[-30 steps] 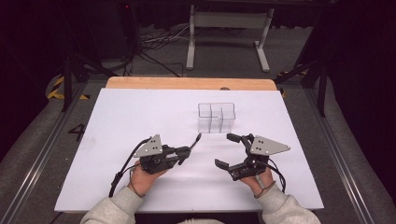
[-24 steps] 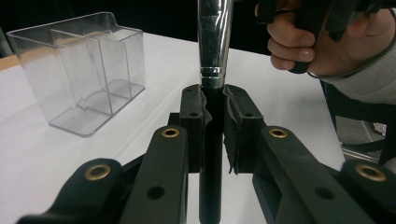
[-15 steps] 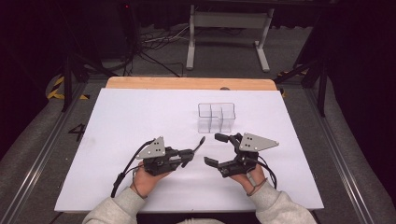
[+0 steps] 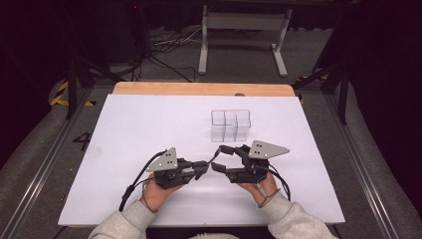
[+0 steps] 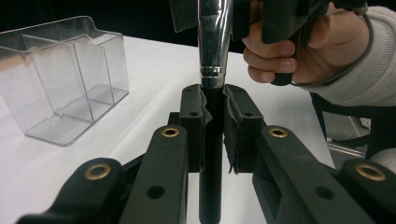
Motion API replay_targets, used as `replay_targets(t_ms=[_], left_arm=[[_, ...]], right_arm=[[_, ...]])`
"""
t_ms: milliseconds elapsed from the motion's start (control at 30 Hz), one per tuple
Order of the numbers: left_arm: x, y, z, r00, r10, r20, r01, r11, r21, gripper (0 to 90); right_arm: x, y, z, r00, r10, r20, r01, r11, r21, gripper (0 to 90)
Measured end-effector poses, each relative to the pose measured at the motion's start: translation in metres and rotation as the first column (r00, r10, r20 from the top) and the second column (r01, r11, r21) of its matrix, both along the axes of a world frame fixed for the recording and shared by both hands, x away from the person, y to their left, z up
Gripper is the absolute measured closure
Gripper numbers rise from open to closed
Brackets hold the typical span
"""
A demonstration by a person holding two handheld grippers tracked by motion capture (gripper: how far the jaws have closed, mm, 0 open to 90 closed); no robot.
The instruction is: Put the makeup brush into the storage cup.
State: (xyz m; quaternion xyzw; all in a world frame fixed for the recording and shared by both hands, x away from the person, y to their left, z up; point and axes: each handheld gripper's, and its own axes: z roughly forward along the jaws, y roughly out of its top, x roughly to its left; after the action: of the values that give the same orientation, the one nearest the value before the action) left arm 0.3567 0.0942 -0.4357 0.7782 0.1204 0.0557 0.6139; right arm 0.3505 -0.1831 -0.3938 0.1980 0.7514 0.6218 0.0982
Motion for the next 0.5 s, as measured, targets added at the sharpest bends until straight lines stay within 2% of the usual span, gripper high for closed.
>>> replay_targets(t_ms=[100, 267, 400, 500], left_arm=[[-0.0001, -0.0005, -0.0004, 1.0000, -0.003, 0.008, 0.003, 0.9998, 0.017, 78.8], [-0.0006, -0.0006, -0.0004, 1.0000, -0.004, 0.008, 0.004, 0.9999, 0.011, 78.8], [-0.0004, -0.0003, -0.0003, 0.9999, -0.005, 0.009, 0.005, 0.9999, 0.014, 78.8], [-0.0005, -0.0006, -0.0004, 0.9999, -0.006, 0.009, 0.006, 0.9999, 0.012, 78.7]], right_arm=[[0.0007, 0.0036, -0.0008, 0.9997, 0.010, -0.023, -0.010, 0.9999, 0.000, 44.2], [0.0002, 0.0080, -0.0025, 0.9993, 0.010, -0.036, -0.010, 0.9999, -0.006, 51.1], [0.0018, 0.0077, -0.0035, 0.9979, 0.011, -0.064, -0.011, 0.9999, 0.004, 61.3], [0.0021, 0.0074, -0.0035, 0.9975, 0.013, -0.069, -0.013, 0.9999, 0.009, 65.5]])
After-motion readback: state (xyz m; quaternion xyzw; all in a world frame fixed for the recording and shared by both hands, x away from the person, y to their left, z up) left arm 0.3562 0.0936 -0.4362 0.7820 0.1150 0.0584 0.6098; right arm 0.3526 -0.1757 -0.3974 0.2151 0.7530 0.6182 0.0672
